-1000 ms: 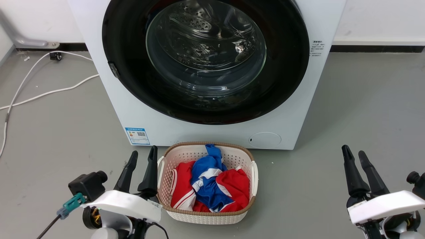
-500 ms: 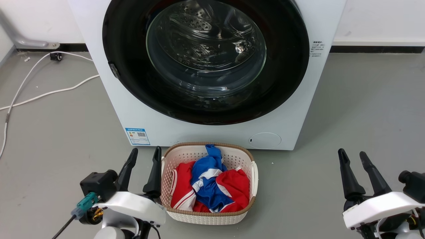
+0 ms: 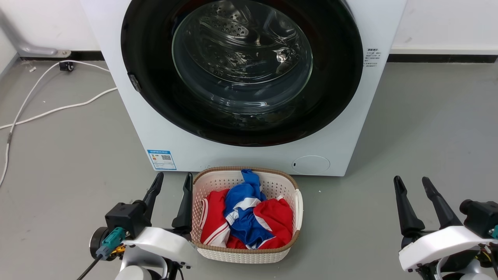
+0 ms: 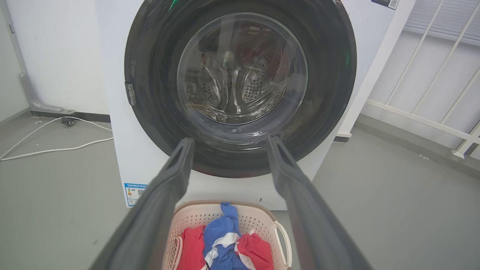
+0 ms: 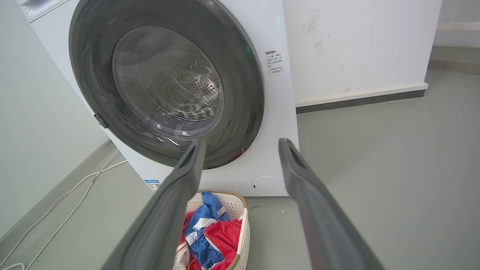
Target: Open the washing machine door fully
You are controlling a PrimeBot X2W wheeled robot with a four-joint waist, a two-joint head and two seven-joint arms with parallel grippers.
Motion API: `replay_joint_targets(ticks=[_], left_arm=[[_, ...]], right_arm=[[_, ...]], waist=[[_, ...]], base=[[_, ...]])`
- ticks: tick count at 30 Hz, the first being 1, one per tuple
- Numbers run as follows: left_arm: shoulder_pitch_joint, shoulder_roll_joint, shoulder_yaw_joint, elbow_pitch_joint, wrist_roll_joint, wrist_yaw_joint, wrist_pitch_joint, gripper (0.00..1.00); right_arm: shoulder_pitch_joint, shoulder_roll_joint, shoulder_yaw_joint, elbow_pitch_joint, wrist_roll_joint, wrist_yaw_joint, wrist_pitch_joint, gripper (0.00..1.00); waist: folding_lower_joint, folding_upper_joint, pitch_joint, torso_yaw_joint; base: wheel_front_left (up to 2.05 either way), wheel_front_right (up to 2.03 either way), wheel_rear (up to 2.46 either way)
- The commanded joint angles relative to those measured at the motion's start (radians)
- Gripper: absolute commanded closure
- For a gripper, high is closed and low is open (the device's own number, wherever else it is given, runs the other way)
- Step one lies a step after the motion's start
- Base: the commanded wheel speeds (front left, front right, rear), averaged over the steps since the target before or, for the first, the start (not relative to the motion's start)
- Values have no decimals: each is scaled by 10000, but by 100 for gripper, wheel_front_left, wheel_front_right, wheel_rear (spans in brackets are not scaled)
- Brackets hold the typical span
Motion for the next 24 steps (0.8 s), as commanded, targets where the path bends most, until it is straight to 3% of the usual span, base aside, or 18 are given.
replay_joint_targets(ticks=[1, 24], left_arm=[[-168, 58, -26, -29, 201, -25, -83, 0], [-52, -121, 59, 471, 1477, 11, -533, 0]], right_arm=[[27, 20, 2, -130, -260, 19, -64, 0], [206, 143, -110, -386, -1912, 23, -34, 0]], waist=[[-1, 0, 0, 1], [-1, 0, -20, 48]], base=[[0, 0, 0], [0, 0, 0]])
